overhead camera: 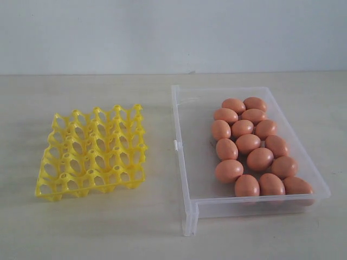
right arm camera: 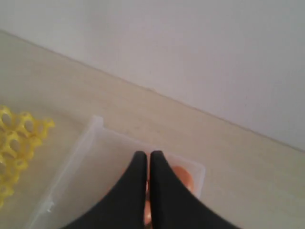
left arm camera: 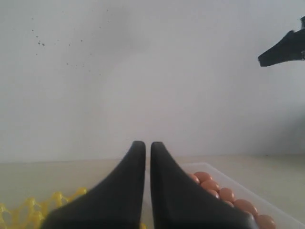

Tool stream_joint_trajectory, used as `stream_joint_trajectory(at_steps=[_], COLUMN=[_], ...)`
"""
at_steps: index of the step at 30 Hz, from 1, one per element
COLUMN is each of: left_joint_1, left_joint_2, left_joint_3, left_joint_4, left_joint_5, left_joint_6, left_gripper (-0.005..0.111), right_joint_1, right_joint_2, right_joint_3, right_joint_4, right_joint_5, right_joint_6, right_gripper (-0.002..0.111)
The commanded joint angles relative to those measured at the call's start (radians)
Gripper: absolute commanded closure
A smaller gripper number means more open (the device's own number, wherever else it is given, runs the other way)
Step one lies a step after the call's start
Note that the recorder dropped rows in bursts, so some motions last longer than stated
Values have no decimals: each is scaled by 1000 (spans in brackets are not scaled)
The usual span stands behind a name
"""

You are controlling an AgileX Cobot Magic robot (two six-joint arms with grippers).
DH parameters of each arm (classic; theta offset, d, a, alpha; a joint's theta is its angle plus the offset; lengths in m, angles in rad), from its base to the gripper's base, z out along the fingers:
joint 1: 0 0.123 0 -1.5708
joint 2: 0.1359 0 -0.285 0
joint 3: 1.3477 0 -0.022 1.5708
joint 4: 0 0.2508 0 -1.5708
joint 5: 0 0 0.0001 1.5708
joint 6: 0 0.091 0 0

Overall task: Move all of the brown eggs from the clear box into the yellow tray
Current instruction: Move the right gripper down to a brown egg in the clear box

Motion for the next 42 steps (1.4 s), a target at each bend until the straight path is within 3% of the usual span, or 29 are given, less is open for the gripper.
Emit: stream_joint_trajectory(at_steps=[1,4,11,18,21,25,27,35,42], left_joint_1=[1,1,1,1,1,1,1,1,1], left_joint_2=[-2,-2,-2,-2,-2,-2,-2,-2,-2], left_joint_3=[4,4,4,4,4,4,4,4,4], left_joint_4=[4,4,14,89,115,131,131,131,131], left_joint_5=[14,3,-4,-4,-6,-6,-6,-6,-6], left_joint_6=[6,6,4,-19,-19,-19,-19,-19,-19], left_gripper=[103,103,103,103,103,103,103,103,103], right_joint_1=[-7,-7,-7,-7,-7,-7,-7,14,31], right_joint_2=[188,288,415,531,568,609,626,702,734], right_joint_3=[-114,-139,-139,-139,-139,-139,-139,-139,-139], right_joint_4=[-72,-117,-122,-132,-87,13,57,123,126], right_joint_5=[173,249,109,86,45,34,43,44,63], right_joint_6=[50,50,120,84,84,84,83,38,42], right_gripper=[109,109,109,105,89,54,44,60,60])
